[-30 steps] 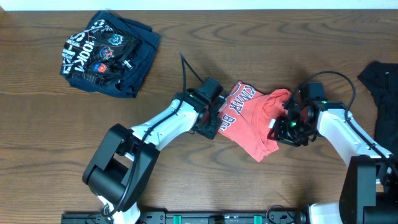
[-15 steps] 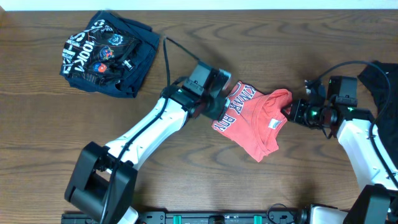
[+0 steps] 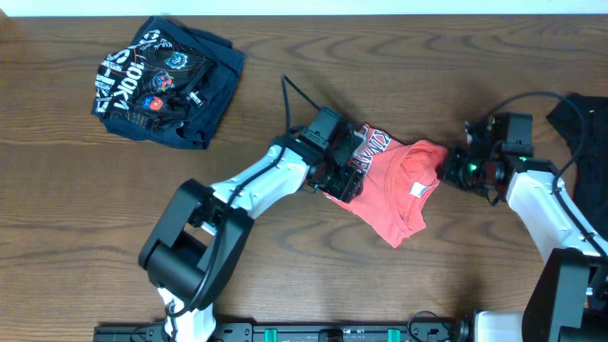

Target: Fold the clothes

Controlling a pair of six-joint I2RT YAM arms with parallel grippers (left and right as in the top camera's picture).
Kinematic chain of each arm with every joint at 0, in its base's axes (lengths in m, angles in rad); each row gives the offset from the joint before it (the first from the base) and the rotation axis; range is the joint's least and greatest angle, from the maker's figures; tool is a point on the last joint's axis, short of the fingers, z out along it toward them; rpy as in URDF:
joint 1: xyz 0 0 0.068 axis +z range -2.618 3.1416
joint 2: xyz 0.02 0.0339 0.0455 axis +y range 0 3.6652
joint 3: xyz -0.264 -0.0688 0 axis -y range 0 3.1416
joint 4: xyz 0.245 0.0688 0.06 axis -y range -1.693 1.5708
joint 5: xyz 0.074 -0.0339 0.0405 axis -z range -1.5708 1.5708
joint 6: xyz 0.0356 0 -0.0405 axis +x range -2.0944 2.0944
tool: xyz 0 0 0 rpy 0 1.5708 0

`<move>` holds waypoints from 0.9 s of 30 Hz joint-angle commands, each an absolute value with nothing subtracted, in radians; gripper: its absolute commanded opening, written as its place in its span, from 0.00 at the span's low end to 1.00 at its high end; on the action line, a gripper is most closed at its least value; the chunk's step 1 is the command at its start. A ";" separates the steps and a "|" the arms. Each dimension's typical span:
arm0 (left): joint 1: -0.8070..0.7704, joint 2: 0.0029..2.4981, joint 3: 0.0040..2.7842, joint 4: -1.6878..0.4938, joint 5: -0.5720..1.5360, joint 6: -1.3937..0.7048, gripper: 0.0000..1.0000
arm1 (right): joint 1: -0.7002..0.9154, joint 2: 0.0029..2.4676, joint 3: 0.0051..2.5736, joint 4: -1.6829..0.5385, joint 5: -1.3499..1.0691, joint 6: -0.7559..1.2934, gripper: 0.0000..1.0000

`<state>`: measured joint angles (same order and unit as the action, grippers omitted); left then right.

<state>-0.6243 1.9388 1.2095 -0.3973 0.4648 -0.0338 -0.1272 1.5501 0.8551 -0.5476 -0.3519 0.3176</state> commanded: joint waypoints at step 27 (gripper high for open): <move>-0.604 1.872 1.203 -0.599 0.443 -0.039 0.67 | -0.120 1.420 0.875 -0.534 -0.653 0.080 0.05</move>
<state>-0.6094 1.9343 1.2079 -0.5827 0.4381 -0.0338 -0.1623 1.4200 0.8627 -0.5320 -0.5049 0.1448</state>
